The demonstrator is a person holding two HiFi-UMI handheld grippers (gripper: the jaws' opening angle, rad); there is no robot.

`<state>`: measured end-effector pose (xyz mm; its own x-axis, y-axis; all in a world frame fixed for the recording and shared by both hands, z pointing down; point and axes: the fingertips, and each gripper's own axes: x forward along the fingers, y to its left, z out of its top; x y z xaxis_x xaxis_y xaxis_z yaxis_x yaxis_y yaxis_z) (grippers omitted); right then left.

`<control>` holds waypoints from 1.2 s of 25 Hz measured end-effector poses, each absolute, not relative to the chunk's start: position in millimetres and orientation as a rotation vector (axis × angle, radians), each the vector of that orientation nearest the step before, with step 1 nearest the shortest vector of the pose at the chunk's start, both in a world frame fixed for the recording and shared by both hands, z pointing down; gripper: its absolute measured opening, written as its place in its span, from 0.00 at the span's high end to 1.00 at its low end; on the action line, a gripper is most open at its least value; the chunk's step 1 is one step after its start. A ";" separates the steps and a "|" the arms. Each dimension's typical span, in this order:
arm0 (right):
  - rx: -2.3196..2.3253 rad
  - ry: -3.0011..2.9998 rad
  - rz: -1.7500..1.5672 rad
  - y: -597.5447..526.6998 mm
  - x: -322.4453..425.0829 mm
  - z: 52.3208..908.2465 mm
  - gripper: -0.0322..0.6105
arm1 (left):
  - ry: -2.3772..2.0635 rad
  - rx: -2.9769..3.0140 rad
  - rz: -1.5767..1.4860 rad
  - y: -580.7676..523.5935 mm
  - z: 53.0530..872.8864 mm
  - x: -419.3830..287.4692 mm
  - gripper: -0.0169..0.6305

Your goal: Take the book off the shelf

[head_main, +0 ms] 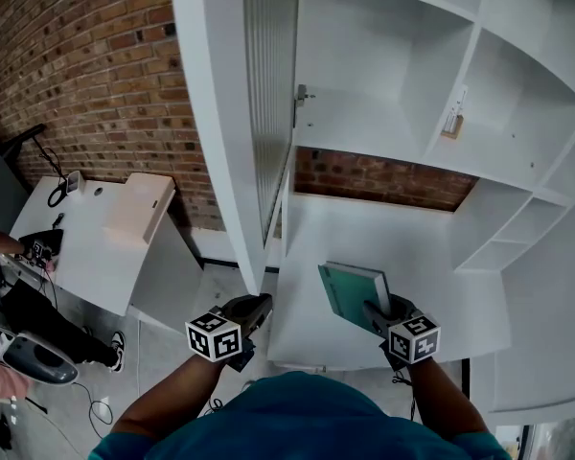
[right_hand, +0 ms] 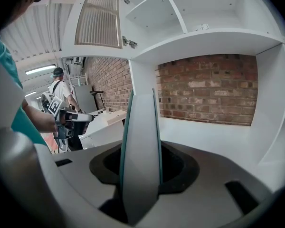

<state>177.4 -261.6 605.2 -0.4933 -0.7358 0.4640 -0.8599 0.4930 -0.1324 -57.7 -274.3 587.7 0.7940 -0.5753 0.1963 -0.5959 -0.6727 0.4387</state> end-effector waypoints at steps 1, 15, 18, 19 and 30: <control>1.333 -2.395 0.502 -261.1 177.2 605.6 0.68 | -0.872 2.495 0.060 -273.9 587.7 -57.6 0.95; 1.329 -2.385 0.517 -257.0 174.3 600.8 0.68 | -0.879 2.494 0.060 -269.2 581.4 -62.3 0.95; 1.326 -2.384 0.514 -256.2 174.4 600.1 0.68 | -0.878 2.496 0.063 -267.9 580.6 -62.7 0.95; 1.326 -2.383 0.513 -256.0 174.6 599.7 0.68 | -0.879 2.497 0.064 -267.6 580.3 -63.0 0.95; 1.326 -2.387 0.496 -256.9 175.4 595.8 0.68 | -0.881 2.507 0.058 -267.1 577.0 -61.5 0.95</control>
<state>175.4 -256.9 595.8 -0.4921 -0.7307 0.4732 -0.8587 0.4967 -0.1261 -61.5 -267.1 577.0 0.7919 -0.5795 0.1925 -0.5997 -0.6783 0.4246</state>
